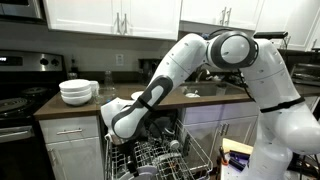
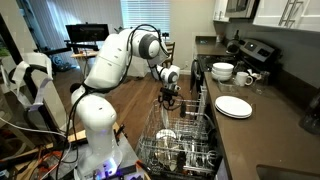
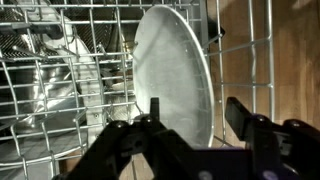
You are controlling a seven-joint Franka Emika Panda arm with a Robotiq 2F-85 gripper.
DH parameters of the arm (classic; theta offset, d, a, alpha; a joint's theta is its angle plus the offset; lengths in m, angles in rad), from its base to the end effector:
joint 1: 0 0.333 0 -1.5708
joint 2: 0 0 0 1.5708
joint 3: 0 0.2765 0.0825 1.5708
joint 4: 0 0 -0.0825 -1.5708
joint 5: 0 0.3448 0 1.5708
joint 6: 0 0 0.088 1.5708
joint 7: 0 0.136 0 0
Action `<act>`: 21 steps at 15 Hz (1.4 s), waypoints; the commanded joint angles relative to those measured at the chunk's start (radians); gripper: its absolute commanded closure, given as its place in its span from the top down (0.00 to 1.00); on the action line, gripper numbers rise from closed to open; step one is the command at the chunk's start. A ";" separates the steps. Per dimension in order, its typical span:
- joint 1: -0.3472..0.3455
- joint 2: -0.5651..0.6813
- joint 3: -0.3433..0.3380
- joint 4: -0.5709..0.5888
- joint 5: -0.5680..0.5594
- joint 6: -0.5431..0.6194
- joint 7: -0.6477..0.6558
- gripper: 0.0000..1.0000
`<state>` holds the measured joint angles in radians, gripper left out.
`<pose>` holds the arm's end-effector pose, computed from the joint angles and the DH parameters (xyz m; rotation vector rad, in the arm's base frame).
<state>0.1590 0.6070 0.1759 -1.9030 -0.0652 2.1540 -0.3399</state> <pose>0.5031 0.1747 0.1299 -2.8507 -1.0518 0.5294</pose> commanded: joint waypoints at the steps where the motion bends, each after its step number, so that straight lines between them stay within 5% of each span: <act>1: -0.014 0.004 0.007 -0.008 -0.014 0.022 -0.015 0.44; 3: -0.022 0.003 0.011 -0.008 -0.005 0.016 -0.025 0.41; 5: -0.027 0.001 0.013 -0.009 0.000 0.015 -0.031 0.24; 7: -0.032 0.000 0.014 -0.009 0.002 0.015 -0.035 0.25; 8: -0.036 -0.001 0.016 -0.010 0.004 0.016 -0.040 0.13; 12: -0.045 -0.015 0.023 -0.012 0.011 0.004 -0.056 0.03; 21: -0.100 -0.053 0.059 -0.012 0.070 -0.065 -0.138 0.07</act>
<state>0.1001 0.6020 0.2043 -1.9009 -0.0419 2.1445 -0.4138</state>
